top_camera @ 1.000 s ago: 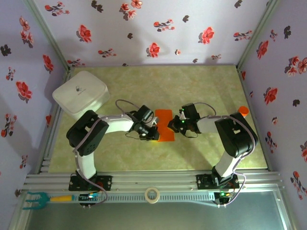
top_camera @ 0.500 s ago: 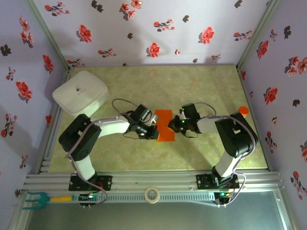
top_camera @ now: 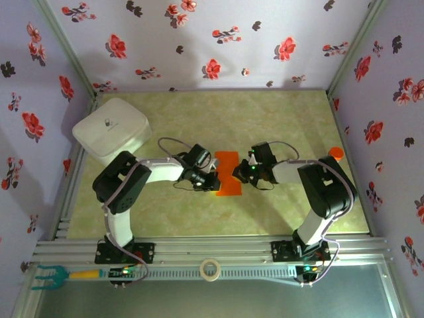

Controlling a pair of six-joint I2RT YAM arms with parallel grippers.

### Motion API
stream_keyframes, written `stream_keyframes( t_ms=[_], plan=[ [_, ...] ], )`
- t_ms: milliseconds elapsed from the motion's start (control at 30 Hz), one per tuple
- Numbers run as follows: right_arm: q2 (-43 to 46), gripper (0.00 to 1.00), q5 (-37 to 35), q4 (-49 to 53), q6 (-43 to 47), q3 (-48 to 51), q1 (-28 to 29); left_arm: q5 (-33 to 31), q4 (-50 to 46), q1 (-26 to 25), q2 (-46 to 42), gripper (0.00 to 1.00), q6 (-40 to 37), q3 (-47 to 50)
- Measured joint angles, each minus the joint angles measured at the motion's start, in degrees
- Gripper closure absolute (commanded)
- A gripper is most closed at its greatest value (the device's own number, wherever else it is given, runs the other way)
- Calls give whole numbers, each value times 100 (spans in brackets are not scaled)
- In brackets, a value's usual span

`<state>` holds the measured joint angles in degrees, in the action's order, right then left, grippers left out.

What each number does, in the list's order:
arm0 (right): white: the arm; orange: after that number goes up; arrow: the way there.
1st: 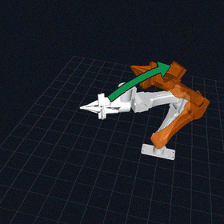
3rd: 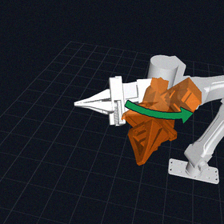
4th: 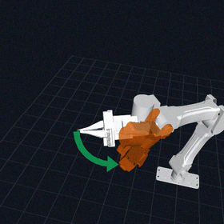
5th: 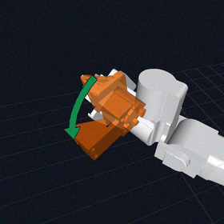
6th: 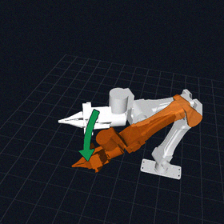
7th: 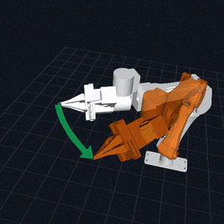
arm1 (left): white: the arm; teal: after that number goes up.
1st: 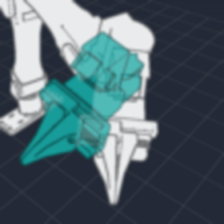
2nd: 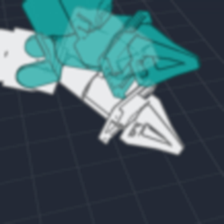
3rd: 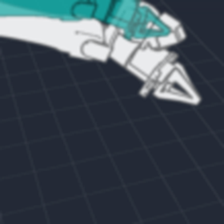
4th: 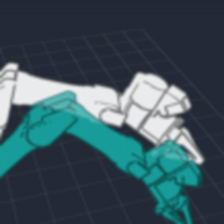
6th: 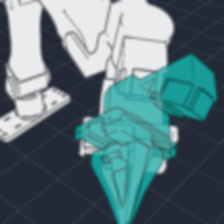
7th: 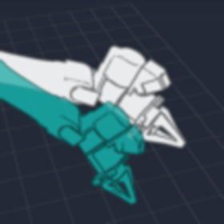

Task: Fold a paper plane with a square sheet of paper (pick it up from the middle)
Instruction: Fold the triangle a second time at the center of the table.

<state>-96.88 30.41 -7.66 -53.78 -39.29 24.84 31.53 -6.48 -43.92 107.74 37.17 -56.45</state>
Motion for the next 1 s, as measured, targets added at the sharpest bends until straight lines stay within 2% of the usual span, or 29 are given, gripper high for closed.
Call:
stream_keyframes(
  t_ms=[133, 433, 733, 1000],
  plan=[
    [212, 100, 0, 175, 28, -46, 70, 4, 57, 2, -11, 100, 0, 35],
    [138, 100, -4, 66, -87, -79, 831, 0, 63, 2, -13, 100, 0, 35],
    [-59, 100, 4, 92, -83, -52, 619, -2, 74, 2, -13, 100, 0, 37],
    [-118, 100, 70, 96, -66, -118, 114, 0, 98, 2, -13, 100, 0, 52]
  ],
)
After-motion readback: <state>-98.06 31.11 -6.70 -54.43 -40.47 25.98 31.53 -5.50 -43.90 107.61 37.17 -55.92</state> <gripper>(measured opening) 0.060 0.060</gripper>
